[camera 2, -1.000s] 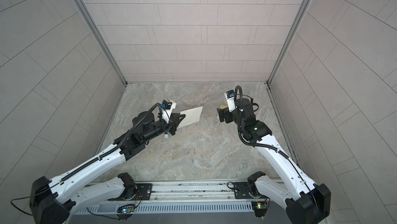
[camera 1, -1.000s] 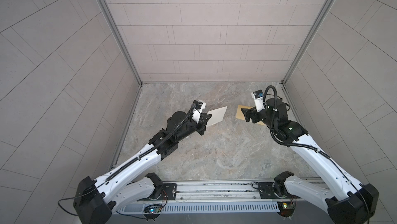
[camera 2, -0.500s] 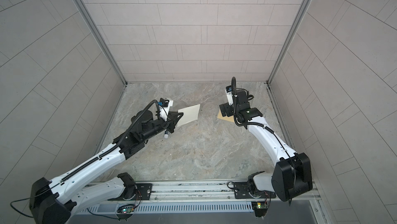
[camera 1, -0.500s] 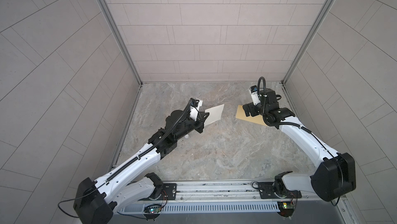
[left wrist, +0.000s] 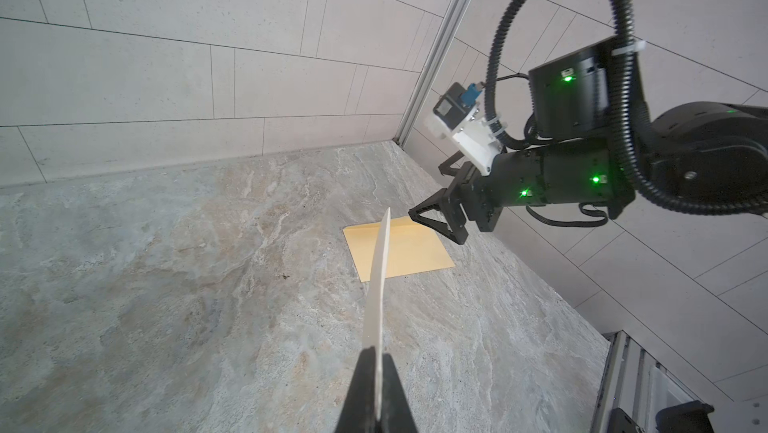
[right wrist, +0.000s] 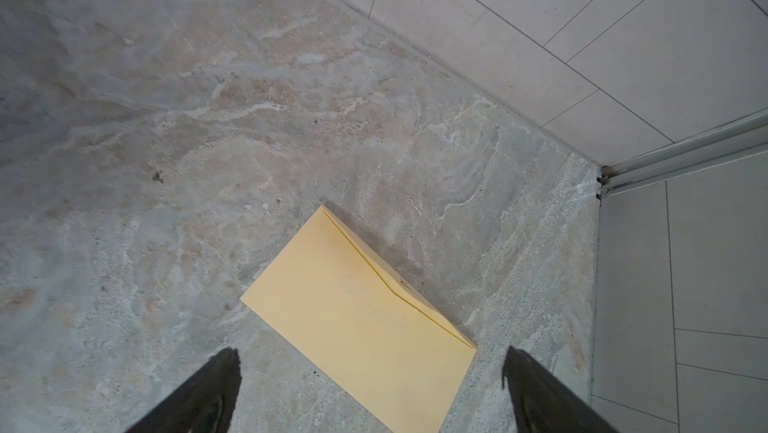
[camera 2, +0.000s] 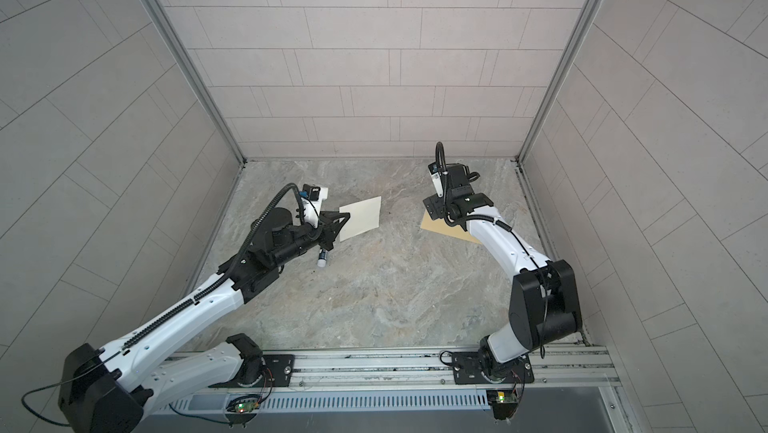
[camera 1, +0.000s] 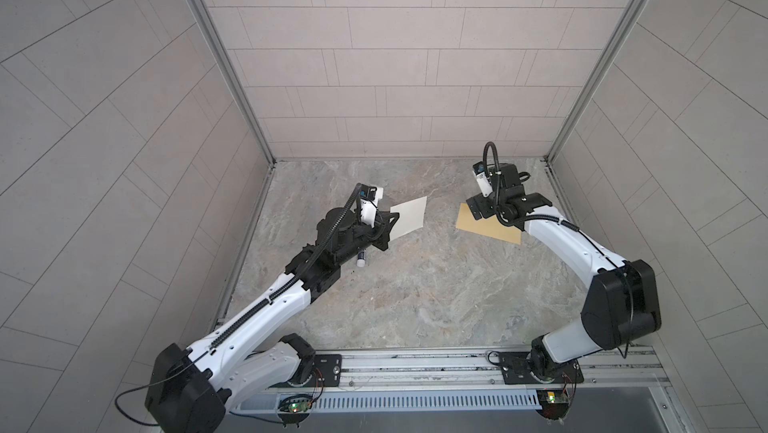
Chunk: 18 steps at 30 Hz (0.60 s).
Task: Place the letter into the envelope and seal it
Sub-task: 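Release the sheet with the right gripper and move it toward the yellow envelope, then grasp the yellow envelope's edge nearest the robot with the right gripper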
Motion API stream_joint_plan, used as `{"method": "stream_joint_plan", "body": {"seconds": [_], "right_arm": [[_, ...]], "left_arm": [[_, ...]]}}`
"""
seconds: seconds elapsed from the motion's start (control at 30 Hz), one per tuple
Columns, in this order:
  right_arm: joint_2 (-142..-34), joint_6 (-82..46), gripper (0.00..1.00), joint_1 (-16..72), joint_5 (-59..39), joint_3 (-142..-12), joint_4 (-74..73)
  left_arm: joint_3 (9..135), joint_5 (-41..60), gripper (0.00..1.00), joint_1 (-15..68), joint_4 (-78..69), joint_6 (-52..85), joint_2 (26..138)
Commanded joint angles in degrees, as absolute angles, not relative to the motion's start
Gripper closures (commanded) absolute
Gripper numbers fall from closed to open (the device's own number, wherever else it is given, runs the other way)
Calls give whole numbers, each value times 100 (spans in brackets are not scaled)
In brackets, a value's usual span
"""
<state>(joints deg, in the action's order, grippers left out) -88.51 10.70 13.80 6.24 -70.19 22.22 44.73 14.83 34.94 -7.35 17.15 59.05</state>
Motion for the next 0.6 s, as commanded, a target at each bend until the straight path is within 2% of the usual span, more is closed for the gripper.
{"method": "stream_joint_plan", "body": {"seconds": [0.0,0.43,0.57], "right_arm": [[-9106,1483,0,1360,1120,-7300,2583],[-10273,1888,6,1391,1821,-8033,3097],[-10718,2001,13,1400,2203,-8394,3459]], "left_arm": [[4465,1577,100,3429,-846,1691,5872],[4438,1674,100,3226,-899,1897,5860],[4404,1744,100,3210,-988,1971,5861]]}}
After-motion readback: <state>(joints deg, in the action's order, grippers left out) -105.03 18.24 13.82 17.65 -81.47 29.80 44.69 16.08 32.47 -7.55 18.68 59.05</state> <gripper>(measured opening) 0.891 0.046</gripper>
